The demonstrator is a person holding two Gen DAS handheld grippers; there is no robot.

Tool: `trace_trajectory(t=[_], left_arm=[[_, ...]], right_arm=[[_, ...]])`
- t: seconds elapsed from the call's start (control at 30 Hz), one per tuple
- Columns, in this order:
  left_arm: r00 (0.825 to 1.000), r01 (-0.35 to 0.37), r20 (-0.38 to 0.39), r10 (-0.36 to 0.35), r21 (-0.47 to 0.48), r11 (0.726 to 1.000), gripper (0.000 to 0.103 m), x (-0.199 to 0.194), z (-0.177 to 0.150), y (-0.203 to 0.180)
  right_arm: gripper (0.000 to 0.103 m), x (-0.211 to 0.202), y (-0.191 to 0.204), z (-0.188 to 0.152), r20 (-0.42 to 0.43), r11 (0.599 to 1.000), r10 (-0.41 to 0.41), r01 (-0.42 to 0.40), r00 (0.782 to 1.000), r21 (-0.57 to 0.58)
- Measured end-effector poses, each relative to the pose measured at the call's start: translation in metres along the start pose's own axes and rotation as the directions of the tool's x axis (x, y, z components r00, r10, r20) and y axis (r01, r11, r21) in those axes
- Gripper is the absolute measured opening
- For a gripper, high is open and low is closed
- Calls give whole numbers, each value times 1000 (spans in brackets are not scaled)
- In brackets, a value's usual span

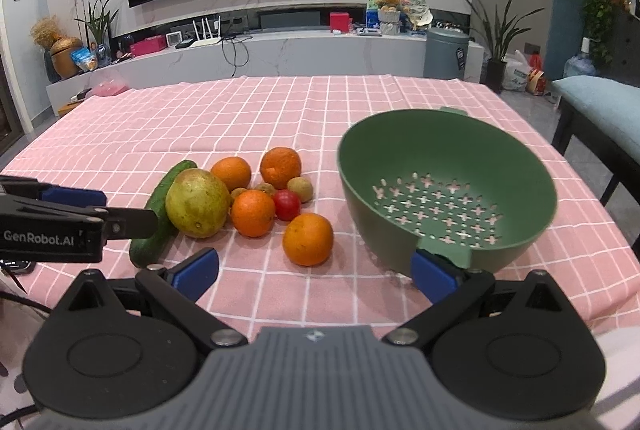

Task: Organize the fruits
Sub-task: 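Grasp the green cucumber with the left tool while the right tool grasps an orange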

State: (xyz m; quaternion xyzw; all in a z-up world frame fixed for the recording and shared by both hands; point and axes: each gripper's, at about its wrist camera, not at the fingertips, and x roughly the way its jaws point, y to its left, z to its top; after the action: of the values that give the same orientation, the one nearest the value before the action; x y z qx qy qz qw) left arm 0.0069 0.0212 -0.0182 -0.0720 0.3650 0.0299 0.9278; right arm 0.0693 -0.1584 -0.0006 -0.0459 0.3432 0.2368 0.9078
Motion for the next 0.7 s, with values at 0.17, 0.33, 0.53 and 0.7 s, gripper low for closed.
trace_trajectory(t=[0.17, 0.33, 0.53, 0.7], left_arm=[[997, 7, -75, -12, -65, 998, 59, 12, 6, 12], [989, -31, -146, 10, -142, 989, 55, 23, 13, 29], [975, -56, -221, 21, -154, 986, 55, 40, 27, 44], [964, -57, -264, 23, -122, 991, 55, 56, 33, 48]], right_arm=[[74, 21, 3, 7, -53, 999, 27, -26, 998, 23], [66, 44, 10, 11, -100, 998, 47, -43, 994, 42], [54, 67, 12, 13, -153, 995, 28, -14, 988, 94], [55, 76, 16, 15, -147, 995, 11, 5, 989, 104]])
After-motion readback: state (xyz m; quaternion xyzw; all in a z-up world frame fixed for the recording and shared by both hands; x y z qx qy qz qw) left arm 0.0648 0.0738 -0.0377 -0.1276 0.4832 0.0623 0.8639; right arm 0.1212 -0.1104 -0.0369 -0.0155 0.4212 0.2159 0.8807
